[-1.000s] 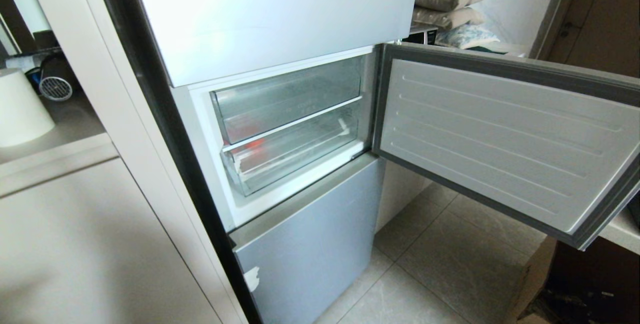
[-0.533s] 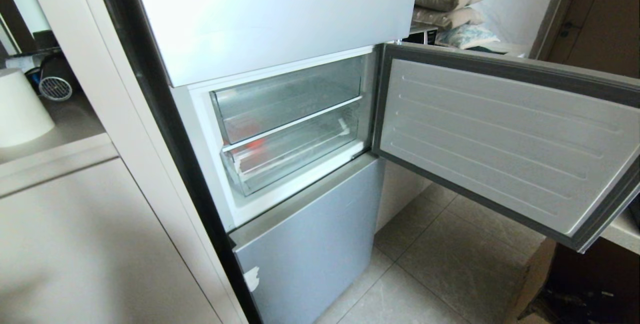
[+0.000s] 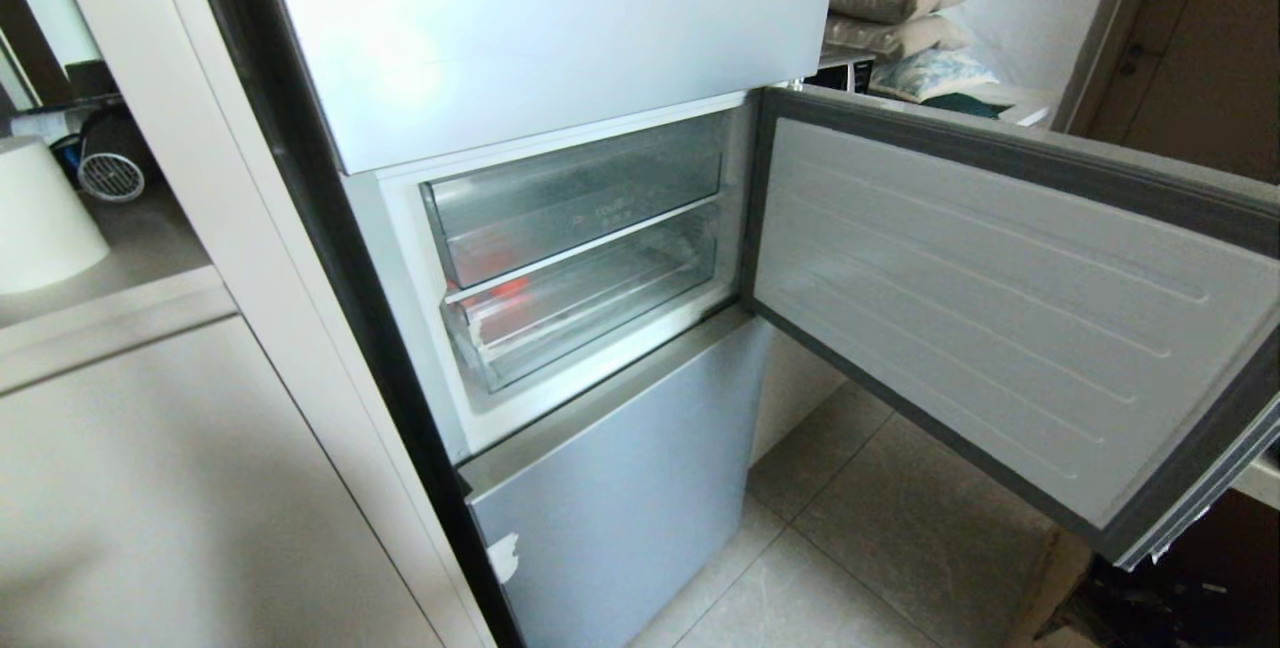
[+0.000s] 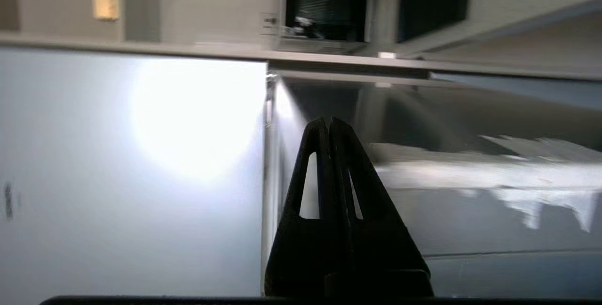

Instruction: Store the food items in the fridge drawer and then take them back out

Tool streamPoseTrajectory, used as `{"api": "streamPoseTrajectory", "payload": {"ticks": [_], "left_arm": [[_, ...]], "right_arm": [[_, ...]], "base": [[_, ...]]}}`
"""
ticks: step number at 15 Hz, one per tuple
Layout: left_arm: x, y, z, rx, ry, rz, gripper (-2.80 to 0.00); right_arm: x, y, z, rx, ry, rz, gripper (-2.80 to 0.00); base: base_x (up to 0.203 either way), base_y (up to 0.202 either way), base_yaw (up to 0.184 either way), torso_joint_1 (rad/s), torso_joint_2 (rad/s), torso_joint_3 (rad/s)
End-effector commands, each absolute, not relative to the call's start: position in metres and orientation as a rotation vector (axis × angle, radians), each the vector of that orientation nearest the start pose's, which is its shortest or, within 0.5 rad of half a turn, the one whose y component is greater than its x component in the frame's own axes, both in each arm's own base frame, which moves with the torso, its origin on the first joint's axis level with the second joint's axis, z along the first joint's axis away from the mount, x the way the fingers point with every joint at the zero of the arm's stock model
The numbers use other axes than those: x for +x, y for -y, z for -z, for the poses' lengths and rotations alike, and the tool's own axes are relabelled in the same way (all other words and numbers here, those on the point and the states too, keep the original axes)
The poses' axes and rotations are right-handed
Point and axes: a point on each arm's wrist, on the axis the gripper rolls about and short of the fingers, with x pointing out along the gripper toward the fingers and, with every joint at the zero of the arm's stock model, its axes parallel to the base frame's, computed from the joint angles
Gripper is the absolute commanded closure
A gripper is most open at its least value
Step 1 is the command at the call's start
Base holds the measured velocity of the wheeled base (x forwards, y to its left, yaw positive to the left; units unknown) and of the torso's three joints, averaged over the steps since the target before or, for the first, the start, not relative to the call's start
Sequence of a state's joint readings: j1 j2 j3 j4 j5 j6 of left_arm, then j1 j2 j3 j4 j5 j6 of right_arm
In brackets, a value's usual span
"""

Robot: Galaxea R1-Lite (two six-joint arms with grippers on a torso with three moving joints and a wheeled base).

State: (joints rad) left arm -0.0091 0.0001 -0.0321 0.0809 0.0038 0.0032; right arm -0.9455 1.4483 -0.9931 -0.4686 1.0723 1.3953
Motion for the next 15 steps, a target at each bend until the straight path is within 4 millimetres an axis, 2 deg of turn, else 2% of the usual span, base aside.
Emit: {"api": "streamPoseTrajectory", "payload": {"ticks": [1, 3, 6, 8, 10, 12, 15], "left_arm": [[-0.025, 0.0, -0.076, 0.003, -0.049, 0.005, 0.0], [-0.025, 0.0, -0.076, 0.003, -0.049, 0.005, 0.0], [-0.025, 0.0, -0.076, 0.003, -0.049, 0.005, 0.0], [-0.025, 0.0, -0.076, 0.003, -0.049, 0.005, 0.0], [-0.025, 0.0, -0.076, 0.003, -0.049, 0.005, 0.0], [-0.025, 0.0, -0.076, 0.003, -0.049, 0.005, 0.0], [-0.025, 0.0, -0.076, 0.003, -0.049, 0.005, 0.0]], "right_arm": [[0.117, 0.133, -0.33, 1.238, 0.024, -0.167, 0.0], [0.099, 0.11, -0.346, 1.158, 0.162, -0.158, 0.0], [0.1, 0.116, -0.342, 1.007, 0.365, -0.001, 0.0], [0.123, 0.128, -0.326, 0.911, 0.432, 0.17, 0.0], [0.163, 0.122, -0.301, 0.885, 0.388, 0.276, 0.0], [0.191, 0.098, -0.271, 0.895, 0.269, 0.287, 0.0], [0.216, 0.053, -0.24, 0.912, 0.078, 0.172, 0.0]], "base": [[0.0, 0.0, 0.0, 0.0, 0.0, 0.0], [0.0, 0.0, 0.0, 0.0, 0.0, 0.0], [0.0, 0.0, 0.0, 0.0, 0.0, 0.0], [0.0, 0.0, 0.0, 0.0, 0.0, 0.0], [0.0, 0.0, 0.0, 0.0, 0.0, 0.0], [0.0, 0.0, 0.0, 0.0, 0.0, 0.0], [0.0, 0.0, 0.0, 0.0, 0.0, 0.0]]}}
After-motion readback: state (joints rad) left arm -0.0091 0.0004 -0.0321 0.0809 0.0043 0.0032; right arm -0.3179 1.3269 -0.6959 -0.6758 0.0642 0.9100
